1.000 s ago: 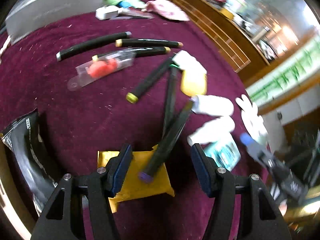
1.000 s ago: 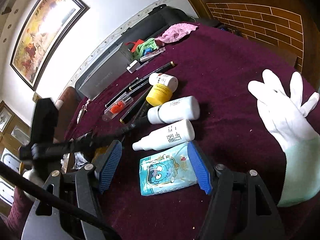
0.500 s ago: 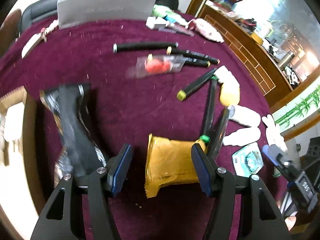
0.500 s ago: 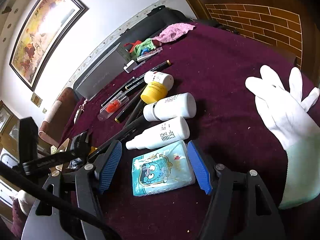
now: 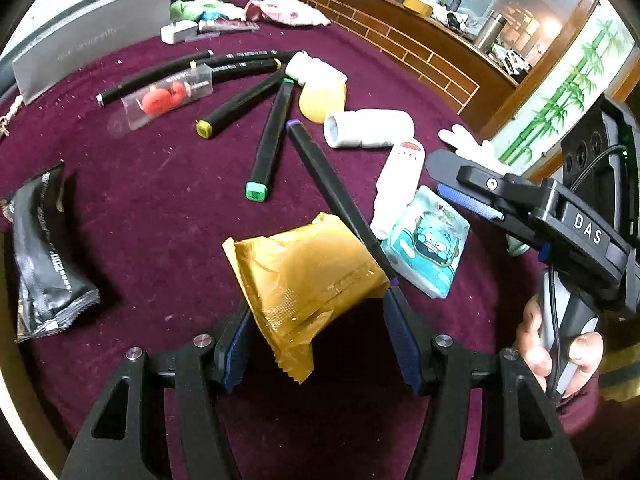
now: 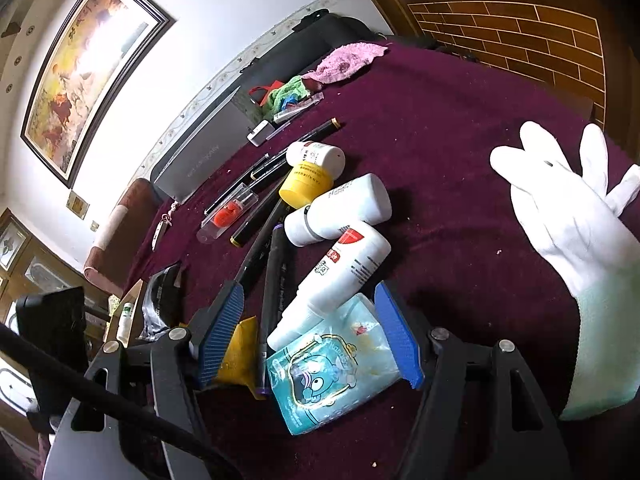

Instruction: Organize objects

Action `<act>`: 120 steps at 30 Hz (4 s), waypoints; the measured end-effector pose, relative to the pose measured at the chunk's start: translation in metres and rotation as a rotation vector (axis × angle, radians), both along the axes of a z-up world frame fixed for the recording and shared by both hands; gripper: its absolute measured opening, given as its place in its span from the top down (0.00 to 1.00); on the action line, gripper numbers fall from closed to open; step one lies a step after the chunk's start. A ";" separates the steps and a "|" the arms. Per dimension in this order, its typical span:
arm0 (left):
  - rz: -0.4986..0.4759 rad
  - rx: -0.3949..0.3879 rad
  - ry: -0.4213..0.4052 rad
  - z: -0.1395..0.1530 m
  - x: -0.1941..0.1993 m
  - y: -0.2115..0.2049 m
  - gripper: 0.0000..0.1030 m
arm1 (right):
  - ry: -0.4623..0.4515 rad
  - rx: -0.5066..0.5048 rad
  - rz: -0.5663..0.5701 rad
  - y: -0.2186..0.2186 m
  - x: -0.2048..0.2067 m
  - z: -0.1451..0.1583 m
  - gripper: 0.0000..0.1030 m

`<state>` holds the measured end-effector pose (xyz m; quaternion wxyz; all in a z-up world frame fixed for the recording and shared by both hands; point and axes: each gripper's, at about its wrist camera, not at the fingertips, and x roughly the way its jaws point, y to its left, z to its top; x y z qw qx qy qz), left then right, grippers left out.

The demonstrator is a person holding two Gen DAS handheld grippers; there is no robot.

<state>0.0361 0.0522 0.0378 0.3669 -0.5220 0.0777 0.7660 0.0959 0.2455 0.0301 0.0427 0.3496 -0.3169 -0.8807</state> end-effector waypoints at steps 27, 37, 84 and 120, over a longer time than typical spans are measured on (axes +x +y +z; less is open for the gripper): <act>0.174 0.046 0.153 0.002 -0.025 -0.005 1.00 | -0.005 0.063 -0.021 -0.007 -0.001 0.002 0.34; 0.394 0.286 -0.036 0.006 -0.065 -0.045 0.61 | -0.006 0.136 -0.023 -0.016 0.000 0.005 0.34; -0.024 0.093 0.070 -0.009 -0.008 0.061 0.71 | 0.002 0.045 -0.031 -0.005 0.000 0.001 0.34; 0.397 0.382 0.242 0.064 0.056 -0.211 0.82 | -0.395 0.630 0.160 -0.086 -0.087 0.001 0.65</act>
